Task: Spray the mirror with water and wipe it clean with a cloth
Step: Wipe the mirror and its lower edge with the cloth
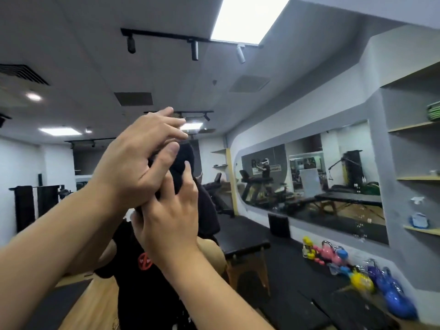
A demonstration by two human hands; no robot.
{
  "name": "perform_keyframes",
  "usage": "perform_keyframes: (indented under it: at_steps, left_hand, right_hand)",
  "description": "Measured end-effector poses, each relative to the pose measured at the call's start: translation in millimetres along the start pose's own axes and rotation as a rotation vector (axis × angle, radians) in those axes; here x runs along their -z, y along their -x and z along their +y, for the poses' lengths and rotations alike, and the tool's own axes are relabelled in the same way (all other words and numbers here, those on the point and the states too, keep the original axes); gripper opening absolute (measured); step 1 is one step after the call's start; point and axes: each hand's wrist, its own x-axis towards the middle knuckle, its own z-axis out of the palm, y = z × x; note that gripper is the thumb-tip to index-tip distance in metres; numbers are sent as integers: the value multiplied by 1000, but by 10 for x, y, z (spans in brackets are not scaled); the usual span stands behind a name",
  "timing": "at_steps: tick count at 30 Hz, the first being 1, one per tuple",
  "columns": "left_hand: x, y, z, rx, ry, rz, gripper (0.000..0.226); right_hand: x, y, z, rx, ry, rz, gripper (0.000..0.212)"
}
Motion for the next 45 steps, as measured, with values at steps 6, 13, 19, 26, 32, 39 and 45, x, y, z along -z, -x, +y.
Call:
perform_keyframes:
  at_steps: [6, 13, 19, 26, 32, 39, 45]
  left_hand:
    - [-124, 151, 34, 32, 21, 48, 39]
    - [-729, 18, 190, -118, -128, -56, 45]
    - [-1556, -339, 568, -223, -289, -72, 48]
    - [-2501, -860, 938, -253, -403, -110, 43]
    - [-3046, -1247, 1062, -210, -525, -148, 43]
    - [-3086, -1230, 1063, -205, -546, -93, 40]
    - [-3071, -1213, 1073, -201, -523, -125, 47]
  right_hand:
    - [138, 11, 444, 43, 23, 101, 50]
    - [483, 92, 1324, -27, 79, 103, 43]
    - [998, 262, 2485, -107, 122, 73, 57]
    - [1643, 451, 4034, -402, 138, 101, 55]
    - [2260, 507, 5276, -646, 200, 158, 61]
    - [2185, 383, 5287, -734, 186, 297, 51]
    - [1673, 571, 3925, -453, 74, 149, 58]
